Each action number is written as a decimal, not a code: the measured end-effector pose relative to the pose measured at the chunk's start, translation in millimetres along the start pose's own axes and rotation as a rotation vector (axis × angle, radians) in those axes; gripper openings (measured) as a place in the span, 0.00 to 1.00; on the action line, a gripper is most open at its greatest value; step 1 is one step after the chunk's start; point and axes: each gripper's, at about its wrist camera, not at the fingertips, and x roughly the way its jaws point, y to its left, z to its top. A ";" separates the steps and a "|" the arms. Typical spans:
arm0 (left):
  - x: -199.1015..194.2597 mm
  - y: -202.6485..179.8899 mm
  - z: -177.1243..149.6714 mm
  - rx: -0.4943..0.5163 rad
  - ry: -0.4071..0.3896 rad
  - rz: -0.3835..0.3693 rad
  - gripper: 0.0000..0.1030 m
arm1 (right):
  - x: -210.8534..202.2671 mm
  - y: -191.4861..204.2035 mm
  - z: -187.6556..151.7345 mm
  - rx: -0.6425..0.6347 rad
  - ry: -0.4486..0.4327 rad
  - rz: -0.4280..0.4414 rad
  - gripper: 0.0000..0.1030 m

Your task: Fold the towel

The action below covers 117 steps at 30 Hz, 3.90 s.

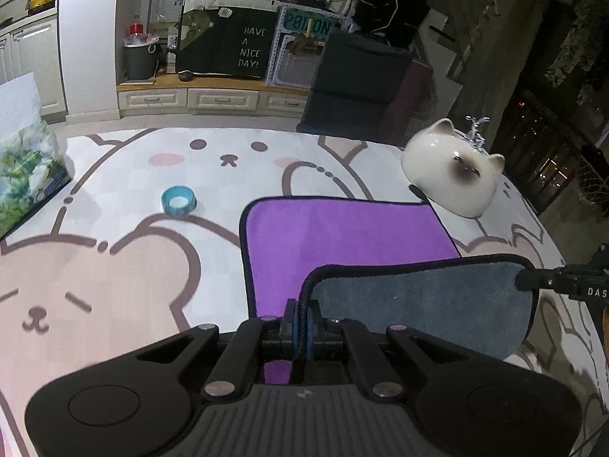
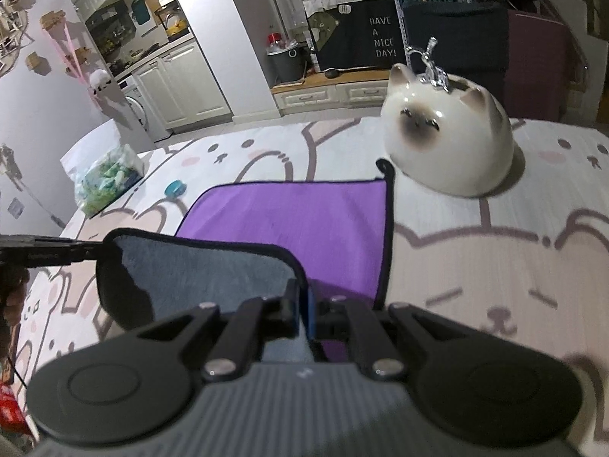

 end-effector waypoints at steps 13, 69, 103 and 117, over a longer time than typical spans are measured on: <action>52.2 23.1 50.1 0.002 0.009 0.019 0.04 | 59.8 -15.1 58.3 -0.013 -0.007 -0.034 0.05; 58.2 -31.3 75.9 0.102 -0.012 0.214 1.00 | 74.6 15.5 79.0 -0.042 -0.084 -0.218 1.00; -60.2 -73.4 26.4 0.080 -0.106 0.210 1.00 | -50.5 68.6 22.3 -0.049 -0.188 -0.217 1.00; -107.0 -90.5 -8.3 0.085 -0.147 0.247 1.00 | -95.5 91.0 -12.3 -0.060 -0.227 -0.212 1.00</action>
